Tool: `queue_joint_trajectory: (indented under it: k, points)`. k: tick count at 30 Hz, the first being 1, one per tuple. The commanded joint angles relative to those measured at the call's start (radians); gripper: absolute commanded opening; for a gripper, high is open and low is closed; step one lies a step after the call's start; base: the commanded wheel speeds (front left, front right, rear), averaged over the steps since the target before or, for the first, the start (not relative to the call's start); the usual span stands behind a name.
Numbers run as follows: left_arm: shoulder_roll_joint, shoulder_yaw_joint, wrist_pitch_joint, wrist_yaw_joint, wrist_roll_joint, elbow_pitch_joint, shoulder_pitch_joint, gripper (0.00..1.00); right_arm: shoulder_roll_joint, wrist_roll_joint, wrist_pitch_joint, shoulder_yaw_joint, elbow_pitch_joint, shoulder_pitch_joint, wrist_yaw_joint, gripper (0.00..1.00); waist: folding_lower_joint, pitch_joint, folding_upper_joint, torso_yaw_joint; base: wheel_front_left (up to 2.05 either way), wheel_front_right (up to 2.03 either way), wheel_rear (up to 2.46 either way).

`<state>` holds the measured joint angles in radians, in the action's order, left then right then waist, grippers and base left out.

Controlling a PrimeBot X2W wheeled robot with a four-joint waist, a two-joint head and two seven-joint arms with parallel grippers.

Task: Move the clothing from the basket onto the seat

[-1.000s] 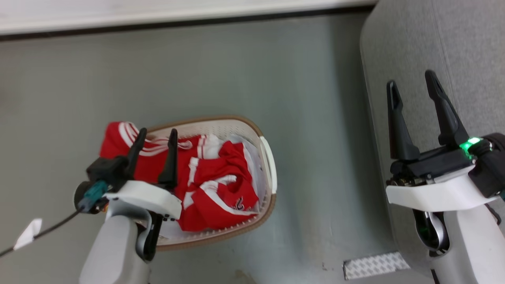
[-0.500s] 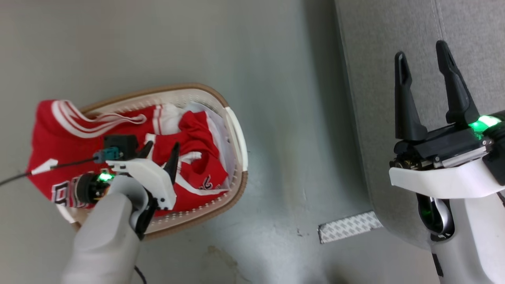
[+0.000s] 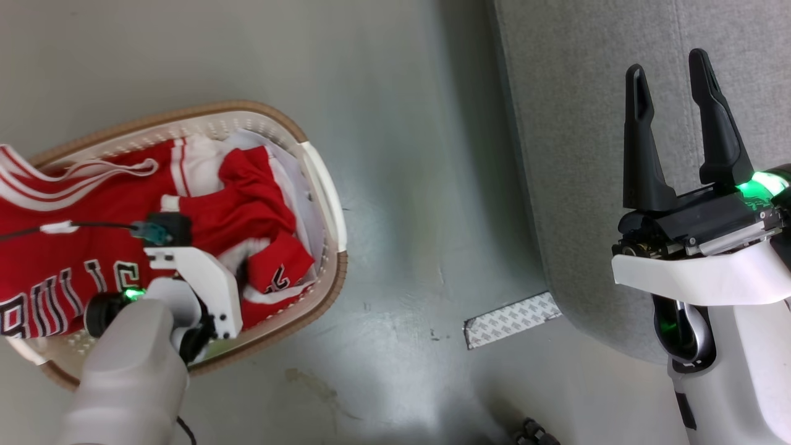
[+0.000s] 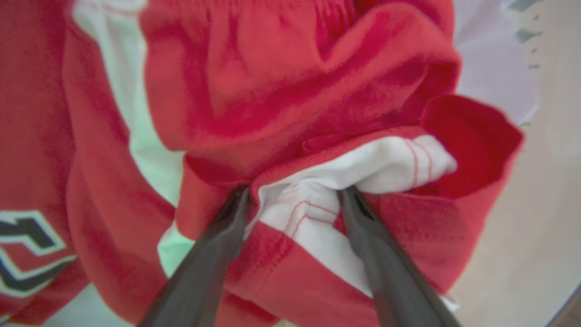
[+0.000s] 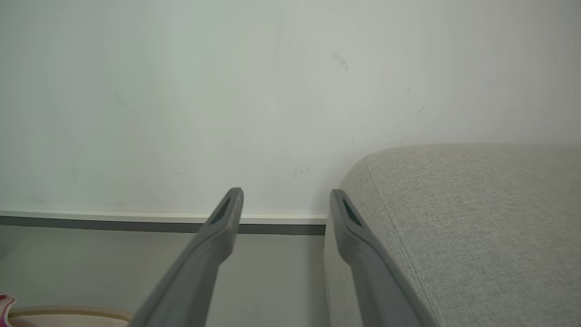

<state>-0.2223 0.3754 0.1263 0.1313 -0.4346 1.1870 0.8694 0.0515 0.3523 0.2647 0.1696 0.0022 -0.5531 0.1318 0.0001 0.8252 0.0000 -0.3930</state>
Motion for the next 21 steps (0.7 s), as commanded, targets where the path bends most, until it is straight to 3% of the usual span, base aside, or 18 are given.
queue_joint_trajectory:
  k: [1, 5, 6, 7, 8, 15, 21]
  points:
    - [-0.006, 0.016, 0.025, -0.002, -0.005, 0.01, 0.006, 1.0, -0.001, 0.006, 0.0, 0.001, 0.002, 0.001, -0.002, 1.0, -0.0001, 0.006, 0.0, -0.009, 0.0, 0.0, 0.0]
    - [-0.012, 0.069, 0.085, -0.002, -0.037, 0.002, 0.0, 1.0, -0.001, 0.018, 0.0, 0.0, -0.002, 0.007, -0.002, 1.0, -0.0001, 0.013, 0.0, -0.019, 0.0, 0.0, 0.0]
    - [-0.016, 0.079, 0.096, -0.002, -0.051, -0.003, -0.001, 0.93, -0.001, 0.019, 0.0, -0.001, -0.002, 0.009, -0.002, 1.0, -0.0001, 0.013, 0.0, -0.02, 0.0, 0.0, 0.0]
    - [-0.021, 0.088, 0.104, -0.002, -0.064, -0.008, -0.003, 0.32, -0.001, 0.019, 0.0, -0.001, -0.002, 0.01, -0.002, 1.0, -0.0001, 0.014, 0.0, -0.021, 0.0, 0.0, 0.0]
    - [-0.026, 0.097, 0.109, -0.002, -0.07, -0.014, -0.004, 0.0, -0.001, 0.019, 0.0, -0.002, -0.001, 0.01, -0.002, 1.0, -0.0001, 0.014, 0.0, -0.022, 0.0, 0.0, 0.0]
    - [-0.04, 0.147, 0.077, -0.002, -0.14, -0.051, -0.013, 0.0, -0.001, 0.011, 0.0, -0.01, 0.009, 0.009, -0.002, 1.0, -0.0001, -0.014, 0.0, -0.009, 0.0, 0.0, 0.0]
    - [-0.017, 0.192, 0.002, -0.002, -0.193, -0.069, -0.056, 0.0, -0.001, -0.008, 0.0, -0.016, 0.025, 0.026, -0.002, 1.0, -0.0001, -0.119, 0.0, 0.02, 0.0, 0.0, 0.0]
